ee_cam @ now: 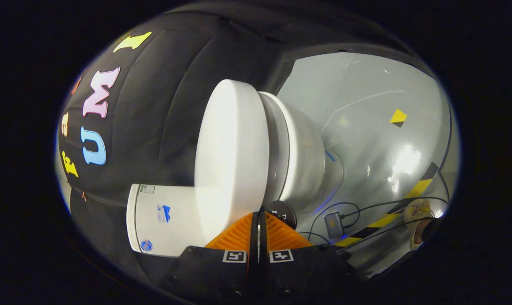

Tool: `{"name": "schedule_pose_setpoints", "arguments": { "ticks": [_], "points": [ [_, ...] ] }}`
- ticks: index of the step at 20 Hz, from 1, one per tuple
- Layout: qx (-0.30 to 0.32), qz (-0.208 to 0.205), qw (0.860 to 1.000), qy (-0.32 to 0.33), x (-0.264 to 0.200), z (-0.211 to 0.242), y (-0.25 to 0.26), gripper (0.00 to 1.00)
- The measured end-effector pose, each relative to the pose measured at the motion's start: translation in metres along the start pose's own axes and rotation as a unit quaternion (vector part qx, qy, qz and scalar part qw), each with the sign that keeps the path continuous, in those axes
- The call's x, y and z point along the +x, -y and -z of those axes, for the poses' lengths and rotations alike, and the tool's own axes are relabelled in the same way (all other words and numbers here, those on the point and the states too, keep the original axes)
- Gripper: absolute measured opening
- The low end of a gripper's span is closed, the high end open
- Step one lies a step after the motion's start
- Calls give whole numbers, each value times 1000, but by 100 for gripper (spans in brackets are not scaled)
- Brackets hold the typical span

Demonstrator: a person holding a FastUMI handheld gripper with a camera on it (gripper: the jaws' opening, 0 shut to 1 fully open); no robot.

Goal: Open the toilet lid.

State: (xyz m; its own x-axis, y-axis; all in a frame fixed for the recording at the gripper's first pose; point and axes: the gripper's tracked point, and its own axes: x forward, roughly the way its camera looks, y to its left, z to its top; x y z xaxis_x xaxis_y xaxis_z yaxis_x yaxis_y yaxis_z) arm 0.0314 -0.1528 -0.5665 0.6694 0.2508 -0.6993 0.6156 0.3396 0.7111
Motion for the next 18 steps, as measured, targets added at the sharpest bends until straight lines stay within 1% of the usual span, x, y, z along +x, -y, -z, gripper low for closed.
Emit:
{"name": "schedule_pose_setpoints", "arguments": {
  "ticks": [1,4,5,6,7,9,10,11,13,14,15,17,18],
  "points": [
    [-6,6,1000,0,-3,0,1,5],
    [-41,44,998,19,-18,-3,10,5],
    [-41,44,998,28,-26,-8,12,6],
    [-37,44,998,37,-26,-11,11,10],
    [-33,47,997,43,-30,-15,12,30],
    [-31,68,996,49,-25,-11,27,60],
    [-27,70,996,45,-31,-17,25,76],
    [-20,70,997,40,-27,-16,26,91],
    [-10,60,998,28,-15,-11,26,91],
    [-6,55,998,22,-10,-9,26,89],
    [-5,55,998,15,-3,-6,26,72],
    [4,38,999,10,5,-7,19,48],
    [5,36,999,11,7,-4,20,46]
  ]
}}
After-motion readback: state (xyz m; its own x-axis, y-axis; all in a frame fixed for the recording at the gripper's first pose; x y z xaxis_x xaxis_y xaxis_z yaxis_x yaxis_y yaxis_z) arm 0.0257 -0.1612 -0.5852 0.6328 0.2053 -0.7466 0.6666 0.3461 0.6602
